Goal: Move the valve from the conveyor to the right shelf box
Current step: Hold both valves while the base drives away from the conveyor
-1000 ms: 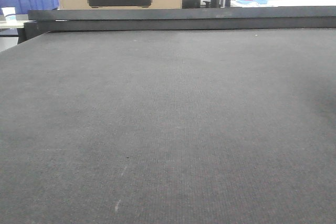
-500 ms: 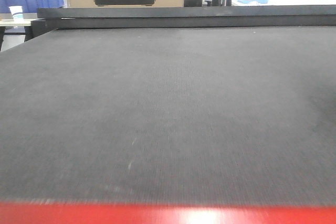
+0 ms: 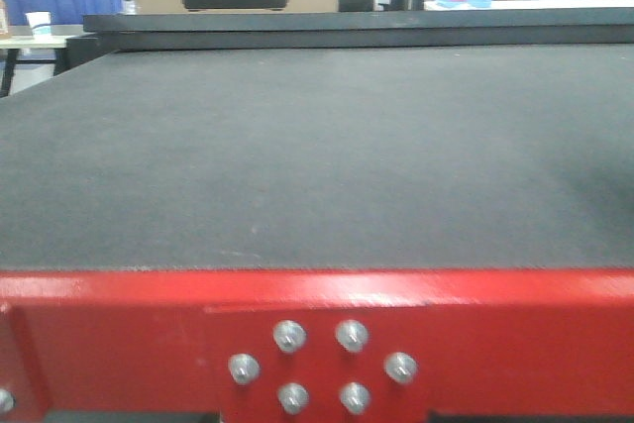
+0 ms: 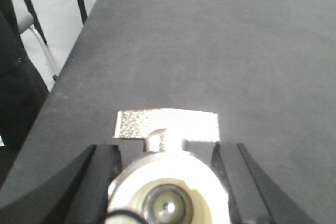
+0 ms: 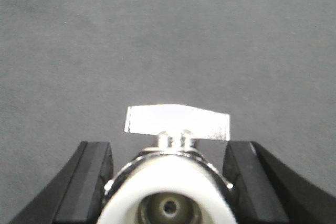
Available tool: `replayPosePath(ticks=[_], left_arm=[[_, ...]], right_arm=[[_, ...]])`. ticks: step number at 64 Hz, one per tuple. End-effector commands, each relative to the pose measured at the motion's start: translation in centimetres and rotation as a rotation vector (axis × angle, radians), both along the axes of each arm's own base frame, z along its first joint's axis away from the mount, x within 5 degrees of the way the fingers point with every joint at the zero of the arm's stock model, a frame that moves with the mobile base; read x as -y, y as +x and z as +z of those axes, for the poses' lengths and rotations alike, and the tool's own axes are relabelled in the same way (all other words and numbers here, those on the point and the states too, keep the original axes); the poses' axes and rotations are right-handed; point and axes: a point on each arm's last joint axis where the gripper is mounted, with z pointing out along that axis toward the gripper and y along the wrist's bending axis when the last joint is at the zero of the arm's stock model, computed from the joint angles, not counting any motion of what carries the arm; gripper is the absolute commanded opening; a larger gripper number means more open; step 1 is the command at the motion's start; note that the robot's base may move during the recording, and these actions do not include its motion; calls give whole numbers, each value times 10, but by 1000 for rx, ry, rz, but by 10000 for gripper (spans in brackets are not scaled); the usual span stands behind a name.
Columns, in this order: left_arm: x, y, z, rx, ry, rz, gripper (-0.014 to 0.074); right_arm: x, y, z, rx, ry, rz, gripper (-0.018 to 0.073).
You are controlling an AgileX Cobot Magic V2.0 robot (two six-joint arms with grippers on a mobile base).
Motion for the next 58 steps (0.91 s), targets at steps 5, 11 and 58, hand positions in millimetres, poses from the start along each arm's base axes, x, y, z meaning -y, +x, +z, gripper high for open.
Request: replayPosePath(ticks=[5,11,58], left_arm=[[1,-5,9,78,-8,1,-111],[1,-5,9,78,-8,1,-111],[1,-5,9,78,-8,1,-111]], right_arm=[[1,0,12,102,-7,-6,-162],[1,0,12,102,-7,-6,-162],[1,-1,13,106,-7,-7,-162]])
